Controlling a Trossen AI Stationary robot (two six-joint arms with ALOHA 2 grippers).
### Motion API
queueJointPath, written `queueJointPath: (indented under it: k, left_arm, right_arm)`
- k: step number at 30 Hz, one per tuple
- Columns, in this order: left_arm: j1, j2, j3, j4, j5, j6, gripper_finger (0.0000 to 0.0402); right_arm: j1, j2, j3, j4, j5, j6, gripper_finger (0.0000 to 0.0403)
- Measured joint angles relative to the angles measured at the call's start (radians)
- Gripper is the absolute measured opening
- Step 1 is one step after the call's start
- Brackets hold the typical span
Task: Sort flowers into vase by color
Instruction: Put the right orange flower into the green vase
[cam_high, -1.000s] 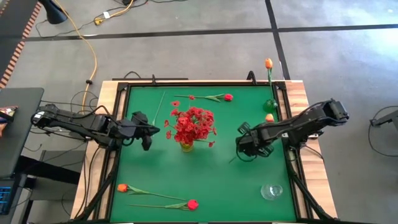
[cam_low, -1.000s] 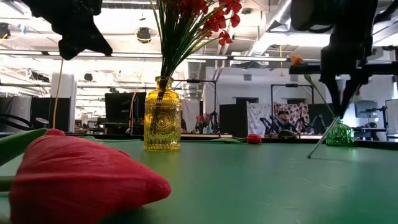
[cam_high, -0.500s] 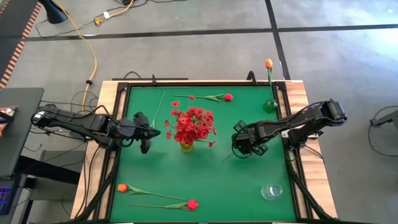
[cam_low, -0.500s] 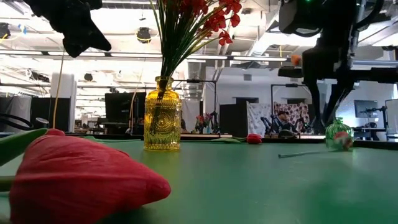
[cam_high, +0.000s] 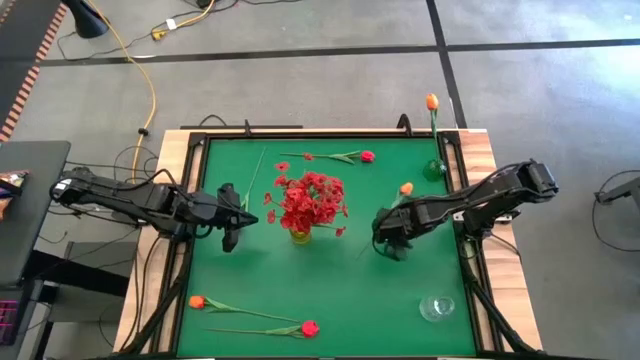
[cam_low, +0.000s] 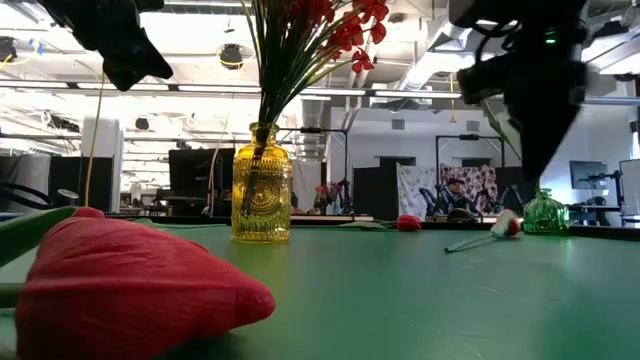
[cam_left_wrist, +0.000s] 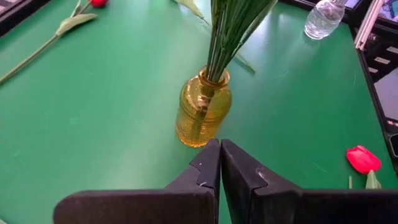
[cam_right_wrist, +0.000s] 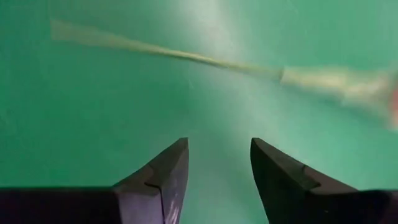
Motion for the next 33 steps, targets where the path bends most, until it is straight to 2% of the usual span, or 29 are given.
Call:
queueJointPath:
  k: [3, 7, 10, 14, 18, 27, 33]
  left_arm:
    - [0.000, 0.000, 0.000, 0.000, 0.000, -0.001, 0.0000]
    - [0.000, 0.000, 0.000, 0.000, 0.001, -0.004, 0.0000]
    - [0.000, 0.000, 0.000, 0.000, 0.015, -0.003, 0.0000]
    - [0.000, 0.000, 0.000, 0.000, 0.045, -0.003, 0.0000]
    - [0.000, 0.000, 0.000, 0.000, 0.046, 0.009, 0.0000]
    - [0.000, 0.000, 0.000, -0.002, 0.047, 0.024, 0.0000]
    - [0.000, 0.000, 0.000, -0.004, 0.052, 0.022, 0.0000]
  right_arm:
    - [-0.001, 0.000, 0.001, 0.004, -0.027, 0.382, 0.0200]
    - [-0.001, 0.000, 0.001, 0.021, -0.008, 0.843, 0.0195]
    - [0.000, 0.000, 0.001, 0.034, 0.006, 1.063, 0.0191]
    - [0.007, 0.000, 0.001, 0.032, 0.049, 1.263, 0.0187]
    - [0.002, 0.026, 0.000, 0.038, 0.106, 1.363, 0.0181]
    - [-0.088, 0.209, 0.000, 0.194, 0.137, 1.314, 0.0178]
    - [-0.132, 0.284, 0.000, 0.218, 0.138, 1.310, 0.0178]
